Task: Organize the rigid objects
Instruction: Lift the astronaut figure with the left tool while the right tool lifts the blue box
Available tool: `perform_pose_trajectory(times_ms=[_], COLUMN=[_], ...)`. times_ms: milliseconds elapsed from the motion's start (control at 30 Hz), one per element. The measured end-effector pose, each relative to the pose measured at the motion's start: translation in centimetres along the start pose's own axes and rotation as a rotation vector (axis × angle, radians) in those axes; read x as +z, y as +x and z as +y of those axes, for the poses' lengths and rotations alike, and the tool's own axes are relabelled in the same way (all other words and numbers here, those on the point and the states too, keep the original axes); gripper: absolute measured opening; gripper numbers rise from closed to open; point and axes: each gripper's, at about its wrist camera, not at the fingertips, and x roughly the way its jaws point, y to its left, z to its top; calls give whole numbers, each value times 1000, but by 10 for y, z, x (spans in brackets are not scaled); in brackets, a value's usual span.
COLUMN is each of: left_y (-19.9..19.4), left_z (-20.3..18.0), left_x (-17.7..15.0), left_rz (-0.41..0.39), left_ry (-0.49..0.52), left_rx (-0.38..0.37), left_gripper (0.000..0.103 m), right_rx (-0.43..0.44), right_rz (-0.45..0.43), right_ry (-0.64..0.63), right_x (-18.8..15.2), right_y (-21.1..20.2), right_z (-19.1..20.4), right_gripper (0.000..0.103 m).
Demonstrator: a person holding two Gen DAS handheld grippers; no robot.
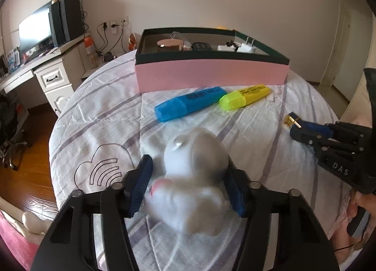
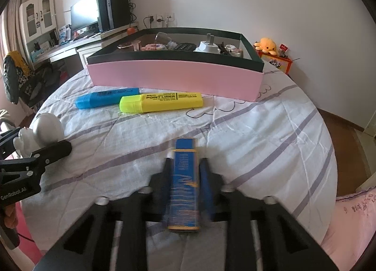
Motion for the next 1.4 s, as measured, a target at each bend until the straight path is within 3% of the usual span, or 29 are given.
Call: perform_pose_trajectory(times_ms=[800,1133,1400], left_y=[-35,-58,-83], left_z=[-29,-33,-35], left_x=[28,53,88], left_rz=[-84,-163,-259], left_ry=[60,68,81], left_rx=[6,28,87], left_gripper=[54,54,54], right_rx=[33,36,34], right_rz=[-104,-185,-272], right_ry=[30,34,-1], right_x=[12,30,62], right_y=[-48,-72,-95], right_z=[-6,-9,-4], right_gripper=[21,21,21])
